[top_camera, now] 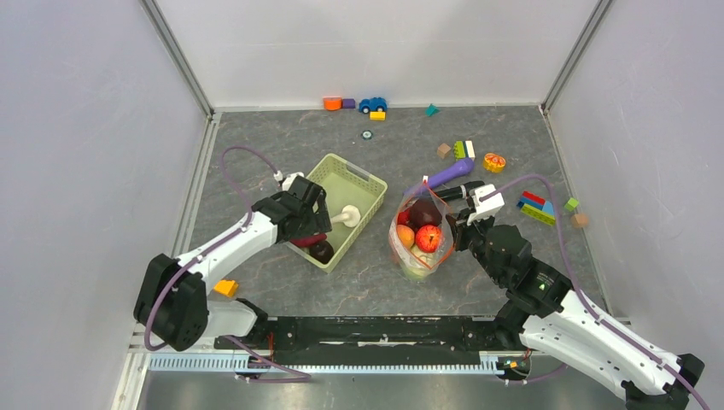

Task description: Place the food in the zip-top bag and seal the zipper

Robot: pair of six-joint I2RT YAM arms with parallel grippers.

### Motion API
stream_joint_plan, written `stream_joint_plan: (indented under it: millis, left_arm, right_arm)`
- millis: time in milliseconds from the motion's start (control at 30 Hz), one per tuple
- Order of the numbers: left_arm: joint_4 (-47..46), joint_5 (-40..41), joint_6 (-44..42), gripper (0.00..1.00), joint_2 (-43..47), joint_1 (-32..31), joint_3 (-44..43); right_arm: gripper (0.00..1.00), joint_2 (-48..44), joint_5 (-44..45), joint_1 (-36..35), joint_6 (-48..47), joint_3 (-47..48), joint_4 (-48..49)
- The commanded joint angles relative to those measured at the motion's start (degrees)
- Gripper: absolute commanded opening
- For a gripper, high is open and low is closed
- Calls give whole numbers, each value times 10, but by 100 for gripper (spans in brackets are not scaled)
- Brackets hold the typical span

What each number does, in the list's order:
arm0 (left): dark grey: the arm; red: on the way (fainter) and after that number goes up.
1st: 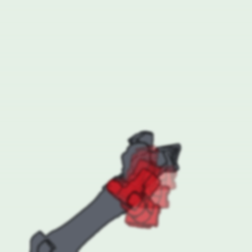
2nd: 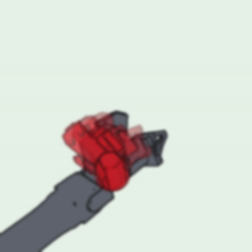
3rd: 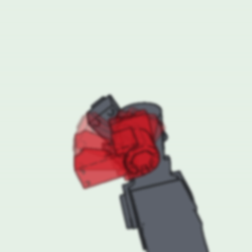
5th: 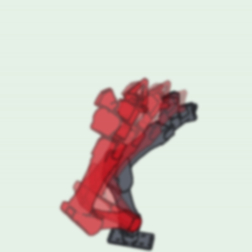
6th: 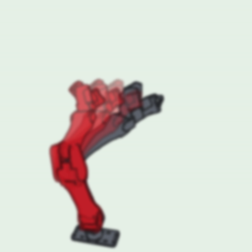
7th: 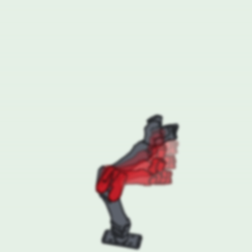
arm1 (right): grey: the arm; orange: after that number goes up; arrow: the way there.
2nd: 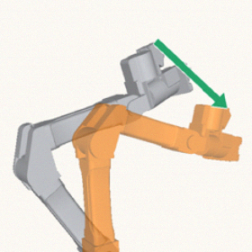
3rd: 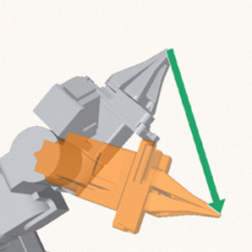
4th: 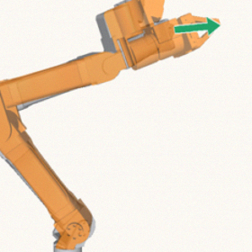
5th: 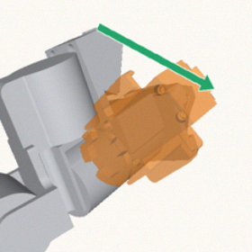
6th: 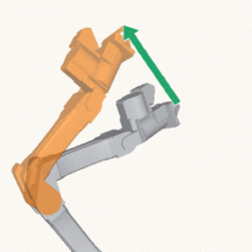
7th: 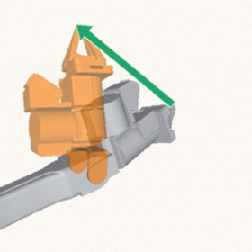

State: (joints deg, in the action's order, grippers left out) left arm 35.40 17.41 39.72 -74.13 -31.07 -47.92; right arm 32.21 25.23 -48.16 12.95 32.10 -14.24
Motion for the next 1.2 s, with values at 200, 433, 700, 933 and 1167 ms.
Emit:
stream_joint_plan:
  millis: [200, 433, 700, 933, 1167]
  left_arm:
    - [21, -43, 50, 100, -48, 19, -38]
    - [2, -68, 55, 100, -82, 22, -30]
    - [-68, -114, 62, 100, -103, 22, -17]
    - [-153, -160, 45, 100, -76, 22, -24]
    - [-133, -111, 16, 100, -13, 22, -38]
  right_arm:
    - [2, -3, 7, -2, -8, 0, 14]
    - [2, -1, 8, -2, -8, 1, 14]
    - [2, 1, 8, -2, -8, 2, 14]
    - [2, 0, 10, -2, -9, 1, 14]
    - [2, 8, 10, -2, -9, 2, 14]
